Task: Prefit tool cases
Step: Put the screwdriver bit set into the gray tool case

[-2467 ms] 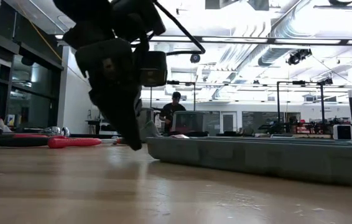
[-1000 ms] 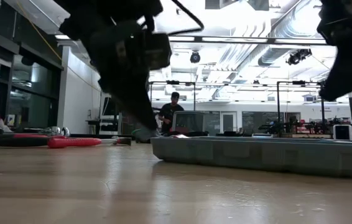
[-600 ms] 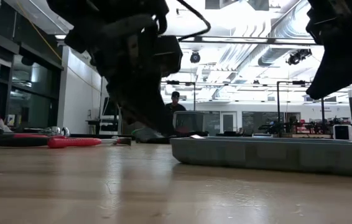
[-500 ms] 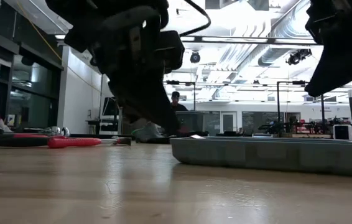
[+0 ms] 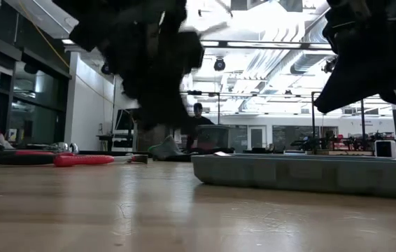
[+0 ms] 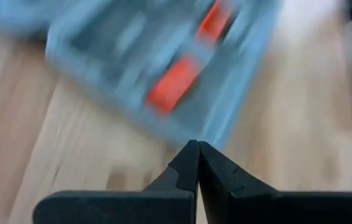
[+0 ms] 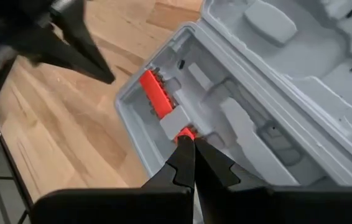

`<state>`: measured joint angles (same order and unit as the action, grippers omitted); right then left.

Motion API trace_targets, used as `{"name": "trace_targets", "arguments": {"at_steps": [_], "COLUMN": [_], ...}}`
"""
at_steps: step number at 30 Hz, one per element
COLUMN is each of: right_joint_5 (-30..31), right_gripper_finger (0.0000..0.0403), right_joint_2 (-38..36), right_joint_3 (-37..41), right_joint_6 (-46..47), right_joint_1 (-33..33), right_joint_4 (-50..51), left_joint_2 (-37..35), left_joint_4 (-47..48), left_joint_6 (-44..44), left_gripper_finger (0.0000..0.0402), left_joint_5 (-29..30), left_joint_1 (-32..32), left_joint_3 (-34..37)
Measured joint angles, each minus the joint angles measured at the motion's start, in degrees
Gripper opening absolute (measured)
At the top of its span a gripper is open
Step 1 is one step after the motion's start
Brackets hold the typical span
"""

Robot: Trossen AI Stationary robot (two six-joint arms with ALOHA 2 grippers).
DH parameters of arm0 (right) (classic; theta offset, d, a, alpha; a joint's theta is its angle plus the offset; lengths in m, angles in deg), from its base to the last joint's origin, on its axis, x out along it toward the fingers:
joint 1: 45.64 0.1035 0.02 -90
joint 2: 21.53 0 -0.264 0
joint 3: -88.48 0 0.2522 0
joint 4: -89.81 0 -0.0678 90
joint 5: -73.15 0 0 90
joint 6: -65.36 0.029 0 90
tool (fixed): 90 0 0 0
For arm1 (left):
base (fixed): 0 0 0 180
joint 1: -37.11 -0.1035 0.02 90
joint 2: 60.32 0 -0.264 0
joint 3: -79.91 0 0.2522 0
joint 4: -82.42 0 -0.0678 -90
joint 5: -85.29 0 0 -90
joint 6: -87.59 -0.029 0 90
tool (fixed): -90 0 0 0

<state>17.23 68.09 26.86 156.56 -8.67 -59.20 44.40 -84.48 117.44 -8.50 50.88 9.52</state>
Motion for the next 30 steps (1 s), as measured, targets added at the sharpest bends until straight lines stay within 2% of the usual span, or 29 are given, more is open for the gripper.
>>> {"name": "trace_targets", "arguments": {"at_steps": [4,11,15,20,30], "right_joint_5": [0.0,-0.4,-1.3,-2.6,-8.0], "right_gripper_finger": [0.0,0.0,0.0,0.0,0.0], "right_joint_2": [0.0,0.0,0.0,1.1,8.8], "right_joint_3": [0.0,0.0,0.0,-0.1,-0.1], "right_joint_6": [0.0,-1.5,-2.8,-7.0,-11.7], "right_joint_1": [0.0,-0.4,-1.2,-2.5,-6.9], "right_joint_4": [-0.9,-2.1,-2.5,-8.0,-20.6], "left_joint_2": [1.6,4.4,5.5,3.4,1.7], "left_joint_4": [0.1,-9.0,-10.0,-8.9,-1.1], "left_joint_6": [0.4,3.3,4.0,1.2,-6.3], "left_gripper_finger": [0.0,0.0,0.0,0.0,0.0], "left_joint_5": [0.0,-1.2,-2.0,-2.4,1.3], "left_joint_1": [0.6,1.3,1.3,1.3,-1.4], "left_joint_3": [0.0,-0.2,-0.1,-0.9,-5.3]}}
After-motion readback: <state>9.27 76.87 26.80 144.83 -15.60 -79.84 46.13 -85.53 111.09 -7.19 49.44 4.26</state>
